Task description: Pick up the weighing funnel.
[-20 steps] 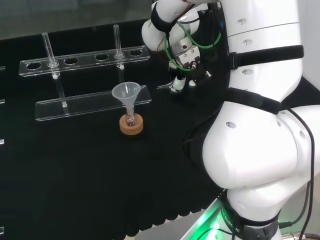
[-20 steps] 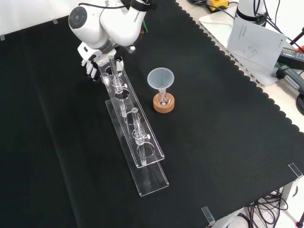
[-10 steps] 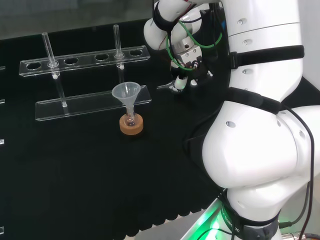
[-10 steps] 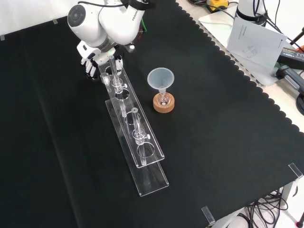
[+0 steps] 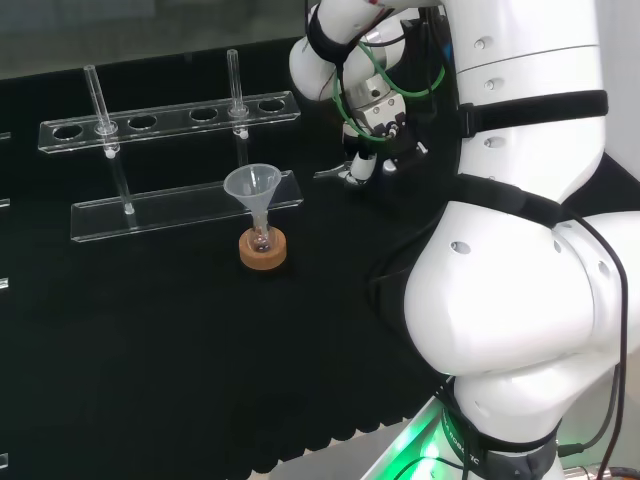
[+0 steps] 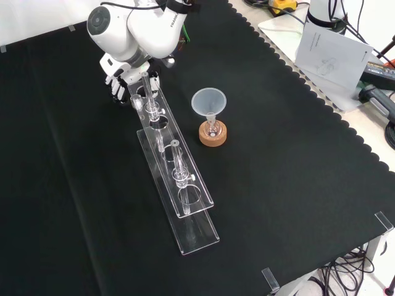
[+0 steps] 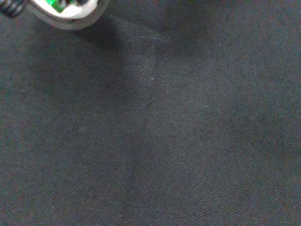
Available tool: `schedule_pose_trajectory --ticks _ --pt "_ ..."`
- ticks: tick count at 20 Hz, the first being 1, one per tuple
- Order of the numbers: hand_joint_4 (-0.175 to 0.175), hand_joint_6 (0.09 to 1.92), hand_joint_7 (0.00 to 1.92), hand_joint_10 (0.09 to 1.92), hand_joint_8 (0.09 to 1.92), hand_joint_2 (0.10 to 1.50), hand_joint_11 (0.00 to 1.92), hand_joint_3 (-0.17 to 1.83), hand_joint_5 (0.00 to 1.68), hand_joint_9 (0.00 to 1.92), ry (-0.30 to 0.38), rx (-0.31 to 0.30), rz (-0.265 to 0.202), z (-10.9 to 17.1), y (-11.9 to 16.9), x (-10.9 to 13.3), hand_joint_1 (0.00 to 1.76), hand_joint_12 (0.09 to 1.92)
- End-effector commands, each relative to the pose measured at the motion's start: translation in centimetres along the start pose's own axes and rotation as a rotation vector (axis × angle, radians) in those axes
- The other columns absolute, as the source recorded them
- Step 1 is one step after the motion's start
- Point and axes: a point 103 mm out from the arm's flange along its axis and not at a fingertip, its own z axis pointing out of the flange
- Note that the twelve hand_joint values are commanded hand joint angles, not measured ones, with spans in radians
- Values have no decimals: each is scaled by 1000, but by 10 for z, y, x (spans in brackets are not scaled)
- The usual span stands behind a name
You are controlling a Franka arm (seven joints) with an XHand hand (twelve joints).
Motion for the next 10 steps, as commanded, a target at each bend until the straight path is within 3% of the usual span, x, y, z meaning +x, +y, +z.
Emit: schedule_pose_trajectory --ticks 1,2,4,10 --pt "91 733 549 516 651 731 419 493 967 712 -19 4 21 2 1 3 928 1302" --pt "130 752 561 516 650 788 427 432 1052 725 -16 -2 24 3 1 0 991 1299" --pt "165 738 604 503 637 797 457 437 1159 773 9 -9 34 7 2 -9 1061 1281" --pt "175 779 671 460 614 740 545 563 1190 859 17 -19 64 6 0 -13 1090 1240"
